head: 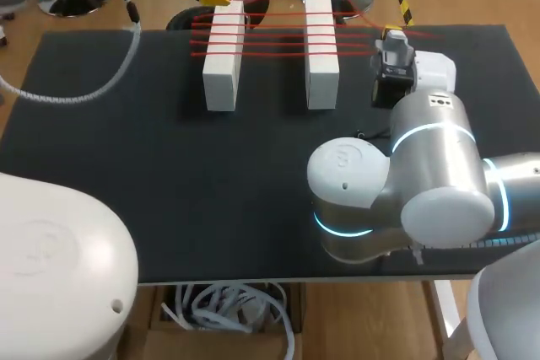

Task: Grab the tape and strap the tape.

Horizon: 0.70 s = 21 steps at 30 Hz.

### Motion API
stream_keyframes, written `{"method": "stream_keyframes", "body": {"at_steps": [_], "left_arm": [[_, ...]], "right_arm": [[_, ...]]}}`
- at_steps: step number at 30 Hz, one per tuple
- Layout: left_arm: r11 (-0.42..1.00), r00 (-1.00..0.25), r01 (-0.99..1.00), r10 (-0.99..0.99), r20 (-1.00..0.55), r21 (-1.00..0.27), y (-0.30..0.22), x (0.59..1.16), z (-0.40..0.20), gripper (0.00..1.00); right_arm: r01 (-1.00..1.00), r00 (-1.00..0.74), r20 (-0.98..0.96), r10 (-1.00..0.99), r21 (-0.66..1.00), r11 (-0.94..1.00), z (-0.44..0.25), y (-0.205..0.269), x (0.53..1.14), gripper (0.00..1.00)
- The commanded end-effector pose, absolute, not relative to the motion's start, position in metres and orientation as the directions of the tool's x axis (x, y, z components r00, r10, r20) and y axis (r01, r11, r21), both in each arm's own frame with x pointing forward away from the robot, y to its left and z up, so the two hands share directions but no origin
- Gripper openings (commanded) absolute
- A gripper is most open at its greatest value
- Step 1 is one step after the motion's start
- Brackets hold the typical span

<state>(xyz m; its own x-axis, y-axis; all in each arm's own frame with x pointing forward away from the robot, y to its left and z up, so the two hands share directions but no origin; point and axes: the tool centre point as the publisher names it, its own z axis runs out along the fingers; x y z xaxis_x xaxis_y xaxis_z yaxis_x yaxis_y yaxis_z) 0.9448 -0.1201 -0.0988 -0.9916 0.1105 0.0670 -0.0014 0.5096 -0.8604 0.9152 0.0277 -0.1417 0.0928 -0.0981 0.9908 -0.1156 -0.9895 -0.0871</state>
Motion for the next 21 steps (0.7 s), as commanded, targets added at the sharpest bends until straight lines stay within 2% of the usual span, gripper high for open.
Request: {"method": "stream_keyframes", "body": {"at_steps": [1, 14, 21], "left_arm": [[0.632, -0.997, 0.024, 0.077, 0.031, -0.775, -0.118, 0.934, -0.091, 0.0], [0.66, -0.997, 0.064, 0.069, -0.024, -0.748, -0.117, 0.923, -0.086, 0.0], [0.736, -0.993, 0.111, 0.106, -0.048, -0.667, -0.12, 0.918, -0.067, 0.0]], "right_arm": [[-0.119, 0.099, 0.99, -0.097, -0.085, -0.989, -0.139, 0.029, 0.915, 0.0], [-0.119, 0.099, 0.99, -0.097, -0.085, -0.989, -0.139, 0.029, 0.915, 0.0], [-0.119, 0.099, 0.99, -0.097, -0.085, -0.989, -0.139, 0.029, 0.915, 0.0]]}}
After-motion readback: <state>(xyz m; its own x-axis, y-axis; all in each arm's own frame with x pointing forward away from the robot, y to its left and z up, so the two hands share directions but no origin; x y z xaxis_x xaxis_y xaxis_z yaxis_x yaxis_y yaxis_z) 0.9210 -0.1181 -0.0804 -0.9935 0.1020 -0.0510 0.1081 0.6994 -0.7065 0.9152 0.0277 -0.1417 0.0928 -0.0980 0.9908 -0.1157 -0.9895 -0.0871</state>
